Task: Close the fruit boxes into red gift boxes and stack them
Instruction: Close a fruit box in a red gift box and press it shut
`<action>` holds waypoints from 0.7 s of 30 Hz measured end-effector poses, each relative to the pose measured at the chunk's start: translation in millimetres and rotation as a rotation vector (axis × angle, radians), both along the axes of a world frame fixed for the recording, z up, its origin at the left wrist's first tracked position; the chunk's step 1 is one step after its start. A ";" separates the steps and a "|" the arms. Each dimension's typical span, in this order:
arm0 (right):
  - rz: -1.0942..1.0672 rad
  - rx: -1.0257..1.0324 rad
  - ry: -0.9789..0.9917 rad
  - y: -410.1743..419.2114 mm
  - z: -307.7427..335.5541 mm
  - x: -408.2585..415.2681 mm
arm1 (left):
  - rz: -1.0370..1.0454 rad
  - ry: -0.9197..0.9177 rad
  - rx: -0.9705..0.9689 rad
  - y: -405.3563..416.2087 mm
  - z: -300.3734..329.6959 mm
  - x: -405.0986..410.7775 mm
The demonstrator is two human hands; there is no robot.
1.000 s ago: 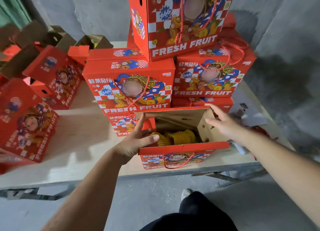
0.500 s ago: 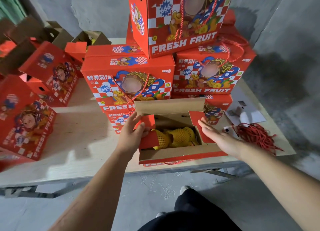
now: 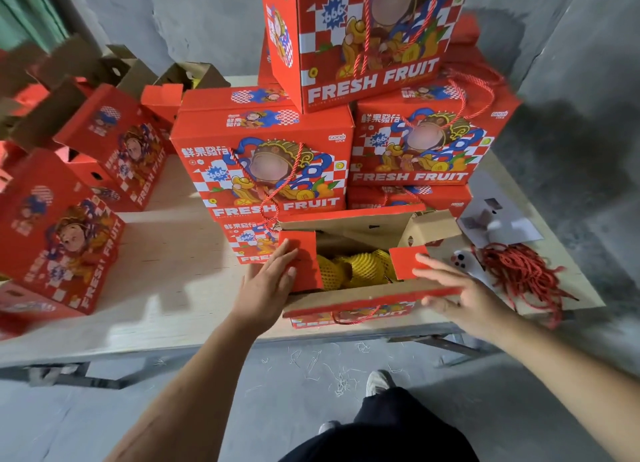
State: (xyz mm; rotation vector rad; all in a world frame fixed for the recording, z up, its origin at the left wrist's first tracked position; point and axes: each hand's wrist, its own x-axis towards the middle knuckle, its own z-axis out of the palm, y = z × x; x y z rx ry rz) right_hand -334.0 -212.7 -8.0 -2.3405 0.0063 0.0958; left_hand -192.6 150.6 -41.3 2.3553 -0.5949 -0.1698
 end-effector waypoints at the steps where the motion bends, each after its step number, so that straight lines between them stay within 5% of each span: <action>1: -0.115 0.078 -0.065 5.0 -4.7 4.5 | 0.030 0.110 -0.131 1.0 0.3 -1.0; 4: -0.371 0.291 -0.111 20.0 -14.0 19.7 | 0.103 0.393 -0.424 -3.3 3.8 -3.9; 8: -0.517 0.703 0.076 24.0 -16.8 48.3 | 0.151 0.486 -0.495 -9.1 6.4 -4.9; 16: -0.469 0.921 0.199 25.0 -10.5 59.0 | 0.113 0.501 -0.487 -16.3 17.5 -9.4; 21: -0.536 0.748 0.066 33.3 -1.8 45.3 | 0.079 0.423 -0.334 -11.6 12.2 0.6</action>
